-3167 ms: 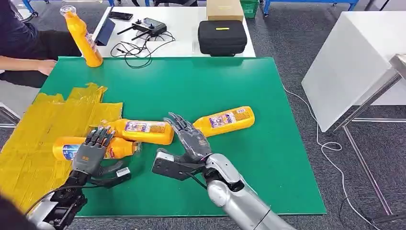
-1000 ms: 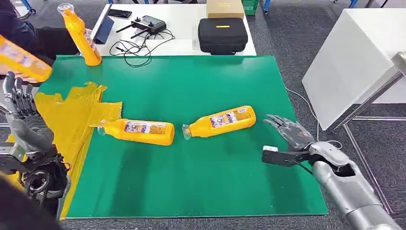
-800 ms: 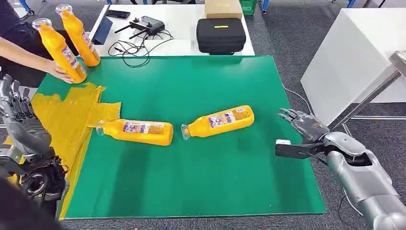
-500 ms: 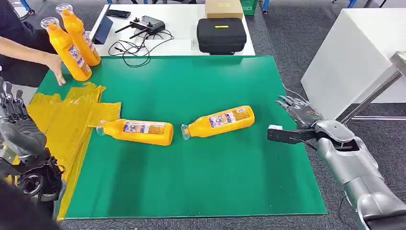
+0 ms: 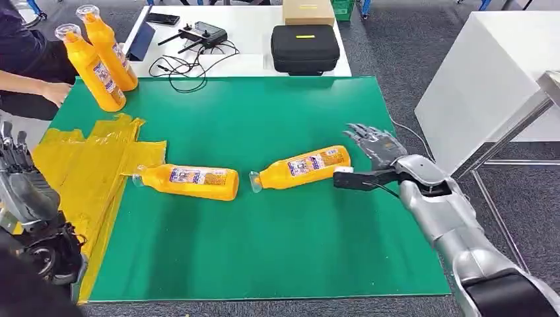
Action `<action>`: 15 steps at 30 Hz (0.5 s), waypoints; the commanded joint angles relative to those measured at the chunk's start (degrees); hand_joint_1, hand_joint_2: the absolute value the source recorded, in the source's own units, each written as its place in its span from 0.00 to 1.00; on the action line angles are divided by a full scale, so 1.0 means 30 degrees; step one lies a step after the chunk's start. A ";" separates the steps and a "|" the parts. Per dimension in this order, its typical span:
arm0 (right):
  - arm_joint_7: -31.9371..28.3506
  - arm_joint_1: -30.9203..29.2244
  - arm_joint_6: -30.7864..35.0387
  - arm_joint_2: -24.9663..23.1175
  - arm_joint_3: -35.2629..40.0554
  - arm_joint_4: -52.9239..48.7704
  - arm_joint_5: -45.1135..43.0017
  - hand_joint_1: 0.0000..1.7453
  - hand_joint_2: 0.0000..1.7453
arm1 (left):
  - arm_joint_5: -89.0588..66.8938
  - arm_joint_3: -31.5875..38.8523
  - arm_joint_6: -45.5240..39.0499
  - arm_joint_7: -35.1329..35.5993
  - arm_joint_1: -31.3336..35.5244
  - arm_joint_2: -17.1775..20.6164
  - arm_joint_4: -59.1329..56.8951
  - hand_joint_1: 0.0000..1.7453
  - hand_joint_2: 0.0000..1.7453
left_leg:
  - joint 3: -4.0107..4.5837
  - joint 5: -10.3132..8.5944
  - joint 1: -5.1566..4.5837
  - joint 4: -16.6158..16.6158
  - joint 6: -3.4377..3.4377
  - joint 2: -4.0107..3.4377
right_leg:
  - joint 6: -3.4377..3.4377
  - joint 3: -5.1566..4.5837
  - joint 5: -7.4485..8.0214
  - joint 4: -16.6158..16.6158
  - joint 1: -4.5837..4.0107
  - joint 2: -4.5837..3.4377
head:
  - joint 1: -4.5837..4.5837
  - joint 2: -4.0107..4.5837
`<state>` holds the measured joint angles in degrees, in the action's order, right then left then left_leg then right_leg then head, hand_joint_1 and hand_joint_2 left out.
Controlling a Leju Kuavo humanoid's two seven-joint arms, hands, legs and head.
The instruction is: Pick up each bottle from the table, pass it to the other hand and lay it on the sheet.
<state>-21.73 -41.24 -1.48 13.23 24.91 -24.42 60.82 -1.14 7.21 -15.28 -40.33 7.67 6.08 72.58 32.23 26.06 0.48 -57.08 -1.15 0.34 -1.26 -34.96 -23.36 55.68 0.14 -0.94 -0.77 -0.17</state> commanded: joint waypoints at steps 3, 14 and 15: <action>0.0854 -0.1668 -0.0885 -0.4156 0.1663 0.2506 0.1036 0.00 1.00 | 0.0030 0.1755 0.0066 0.0109 -0.1415 -0.0519 0.1342 0.00 1.00 | -0.0064 0.0021 0.0039 0.0019 0.0014 -0.0019 | 0.0011 0.0036 -0.0017 -0.0009 -0.0043 -0.0033 | 0.0000 0.0000; 0.2562 -0.1329 -0.1425 -0.5152 0.2038 0.3020 0.1815 0.00 1.00 | 0.0047 0.2324 -0.0019 0.0109 -0.2490 -0.0810 0.2431 0.00 1.00 | -0.0124 0.0053 0.0050 0.0023 0.0017 -0.0021 | 0.0010 0.0107 -0.0052 -0.0008 -0.0042 -0.0027 | 0.0007 0.0000; 0.2562 -0.1329 -0.1425 -0.5152 0.2038 0.3020 0.1815 0.00 1.00 | 0.0047 0.2324 -0.0019 0.0109 -0.2490 -0.0810 0.2431 0.00 1.00 | -0.0089 0.0035 0.0050 0.0021 0.0017 0.0003 | 0.0012 0.0081 -0.0041 -0.0011 -0.0040 -0.0009 | 0.0015 0.0000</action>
<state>-15.41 -42.52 -4.85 0.61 29.03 -20.44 65.72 -1.20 11.65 -15.41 -40.33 1.46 5.42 78.62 32.26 26.04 0.62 -57.07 -1.11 0.49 -1.22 -34.97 -23.39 55.68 0.04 -0.92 -0.72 -0.17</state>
